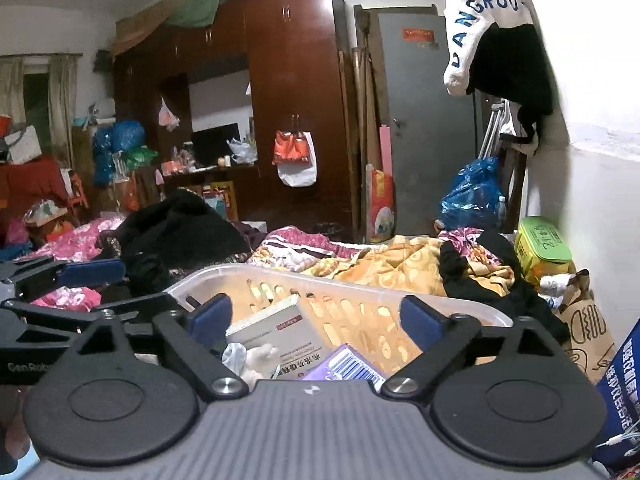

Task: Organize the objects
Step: 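Carry the white gloves over the basket and lower them in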

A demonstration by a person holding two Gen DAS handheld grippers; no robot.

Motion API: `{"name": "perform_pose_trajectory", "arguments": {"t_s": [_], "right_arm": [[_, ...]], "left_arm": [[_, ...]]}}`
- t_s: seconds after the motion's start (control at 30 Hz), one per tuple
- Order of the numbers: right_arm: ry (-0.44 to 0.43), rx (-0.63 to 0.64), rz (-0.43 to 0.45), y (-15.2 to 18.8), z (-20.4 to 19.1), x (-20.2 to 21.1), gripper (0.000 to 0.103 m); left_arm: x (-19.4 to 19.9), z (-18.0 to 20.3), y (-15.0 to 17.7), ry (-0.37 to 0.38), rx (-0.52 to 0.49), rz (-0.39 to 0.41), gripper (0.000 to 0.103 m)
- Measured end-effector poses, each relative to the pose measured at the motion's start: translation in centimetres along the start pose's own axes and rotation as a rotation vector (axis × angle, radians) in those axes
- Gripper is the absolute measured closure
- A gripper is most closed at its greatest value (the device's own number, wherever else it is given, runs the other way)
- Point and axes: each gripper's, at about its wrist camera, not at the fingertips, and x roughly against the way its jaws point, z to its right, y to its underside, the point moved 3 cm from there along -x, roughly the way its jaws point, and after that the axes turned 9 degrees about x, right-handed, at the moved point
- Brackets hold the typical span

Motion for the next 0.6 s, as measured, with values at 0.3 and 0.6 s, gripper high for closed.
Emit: {"name": "perform_pose_trajectory", "arguments": {"t_s": [0.3, 0.6], "right_arm": [[-0.006, 0.004, 0.004, 0.2, 0.7, 1.5, 0.000], [-0.096, 0.040, 0.077, 4.4, 0.1, 8.0, 0.000]], "left_arm": [[4.1, 0.9, 1.0, 0.040, -0.004, 0.031, 0.007], [10.5, -0.5, 4.6, 0.095, 0.005, 0.039, 0.000]]}}
